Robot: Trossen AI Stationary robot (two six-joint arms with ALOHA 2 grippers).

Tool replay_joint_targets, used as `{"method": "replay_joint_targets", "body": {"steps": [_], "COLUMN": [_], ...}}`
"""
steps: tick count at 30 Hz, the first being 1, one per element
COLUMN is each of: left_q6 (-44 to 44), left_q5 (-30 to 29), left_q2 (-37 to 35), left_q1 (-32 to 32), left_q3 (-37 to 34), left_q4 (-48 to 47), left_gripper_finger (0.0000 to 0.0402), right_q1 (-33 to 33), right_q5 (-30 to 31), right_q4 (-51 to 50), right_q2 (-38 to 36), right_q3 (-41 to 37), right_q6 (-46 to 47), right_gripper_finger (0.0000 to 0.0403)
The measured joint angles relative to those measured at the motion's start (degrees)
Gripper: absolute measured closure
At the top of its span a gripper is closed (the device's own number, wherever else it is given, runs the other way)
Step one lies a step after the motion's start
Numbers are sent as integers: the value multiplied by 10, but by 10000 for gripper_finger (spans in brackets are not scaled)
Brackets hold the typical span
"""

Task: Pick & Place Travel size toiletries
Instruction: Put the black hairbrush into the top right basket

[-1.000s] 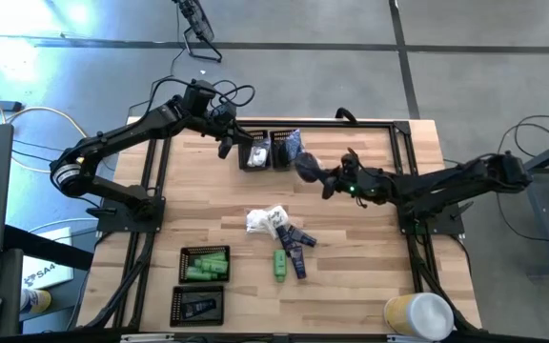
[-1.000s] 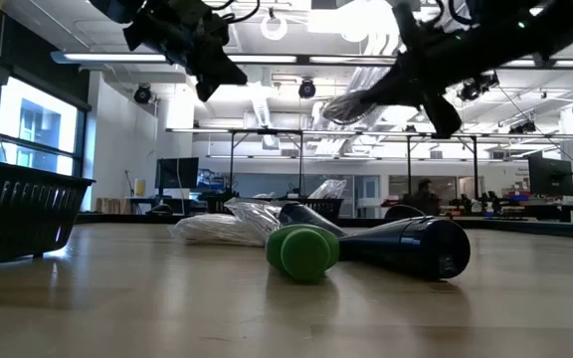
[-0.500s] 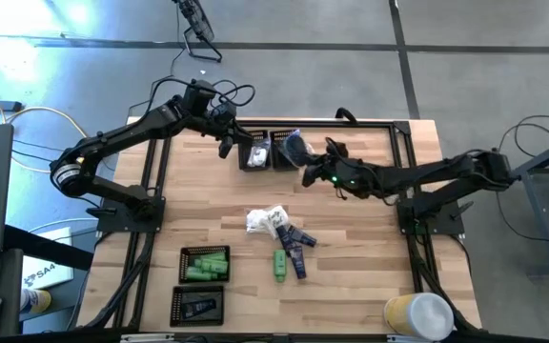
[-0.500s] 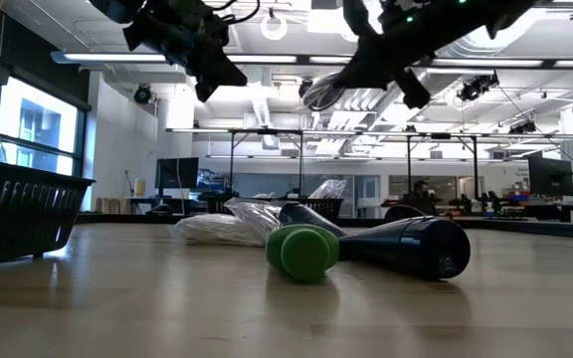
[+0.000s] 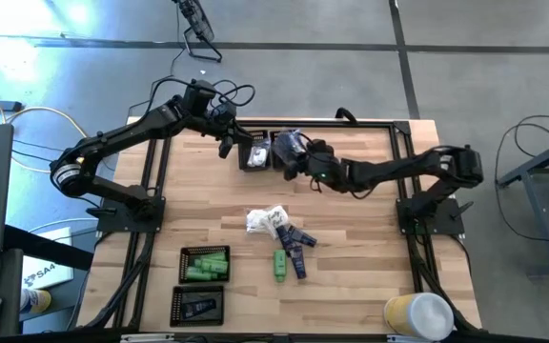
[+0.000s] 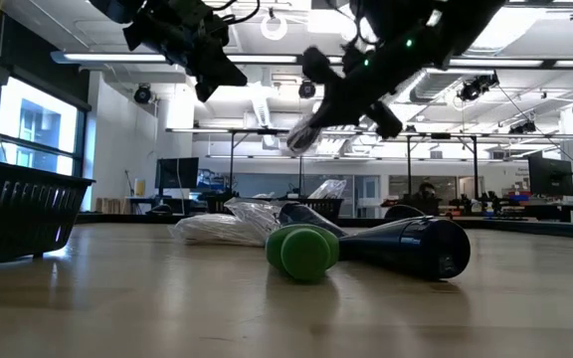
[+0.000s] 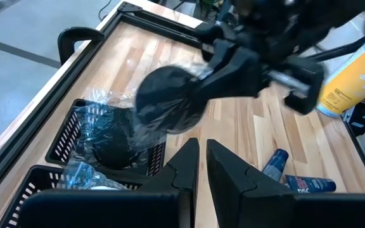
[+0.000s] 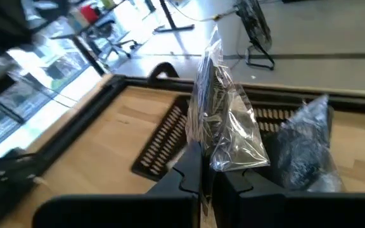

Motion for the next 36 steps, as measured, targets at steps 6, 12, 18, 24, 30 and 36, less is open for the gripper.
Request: {"method": "replay_joint_targets", "body": {"steps": [6,12,18,24,30,36], "left_q6": [0,0,-1,-1,-1,-1], "left_q5": [0,0,2,2,1,1], "left_q2": [0,0,0,0,0,0], "left_q1": [0,0,0,0,0,0], "left_q3": [0,0,0,0,0,0], "left_q4": [0,0,0,0,0,-1], "left_gripper_finger": [374,374,374,374,374,374], "right_q1": [-27,-55,-77,-82,-82,-83], "right_q5": [-19,-44,-83,-94,-96,-93], "right_q4": [-12,-22,-29,-28,-27,-27], "right_q2": [32,56,69,69,69,69], "right_q3": [0,0,0,0,0,0], "right_q6": [6,4,7,6,6,8], "right_gripper_finger": [399,399,399,391,364,302]}}
